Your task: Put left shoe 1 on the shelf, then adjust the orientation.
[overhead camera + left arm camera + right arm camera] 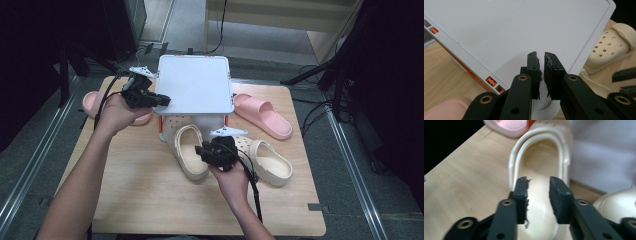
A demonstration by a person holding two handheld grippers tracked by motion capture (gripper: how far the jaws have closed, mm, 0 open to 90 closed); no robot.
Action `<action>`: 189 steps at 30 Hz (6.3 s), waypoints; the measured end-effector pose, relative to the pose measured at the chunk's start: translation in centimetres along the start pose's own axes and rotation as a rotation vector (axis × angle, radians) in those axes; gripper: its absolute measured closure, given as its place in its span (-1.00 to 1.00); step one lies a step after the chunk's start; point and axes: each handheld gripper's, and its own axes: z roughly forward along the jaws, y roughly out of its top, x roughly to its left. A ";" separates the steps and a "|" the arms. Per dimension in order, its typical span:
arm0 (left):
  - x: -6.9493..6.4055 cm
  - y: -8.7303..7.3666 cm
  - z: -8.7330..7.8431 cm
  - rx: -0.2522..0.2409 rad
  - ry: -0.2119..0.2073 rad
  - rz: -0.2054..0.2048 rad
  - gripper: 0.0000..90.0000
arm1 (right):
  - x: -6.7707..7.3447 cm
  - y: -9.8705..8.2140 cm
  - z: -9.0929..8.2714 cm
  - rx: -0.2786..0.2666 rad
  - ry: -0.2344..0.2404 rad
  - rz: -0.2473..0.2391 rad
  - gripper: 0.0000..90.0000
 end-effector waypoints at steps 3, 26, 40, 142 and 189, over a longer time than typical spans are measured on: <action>0.0 0.0 0.0 0.000 0.002 -0.003 0.85 | 0.4 -1.1 -0.7 0.007 0.031 -0.004 0.76; 0.0 -0.1 0.0 0.000 0.004 -0.001 0.87 | 1.0 -7.4 0.4 0.157 0.022 -0.104 1.00; 0.1 -0.1 0.0 -0.002 0.000 -0.003 0.86 | 2.4 -5.2 1.9 0.119 0.065 -0.138 1.00; -5.7 -3.2 -1.2 -0.005 -0.097 -0.033 -0.18 | -10.4 -4.6 -8.9 0.069 0.094 -0.055 0.37; -5.4 -5.0 -2.5 -0.007 -0.083 -0.103 0.19 | -12.2 -2.6 -5.9 0.180 0.181 0.028 0.74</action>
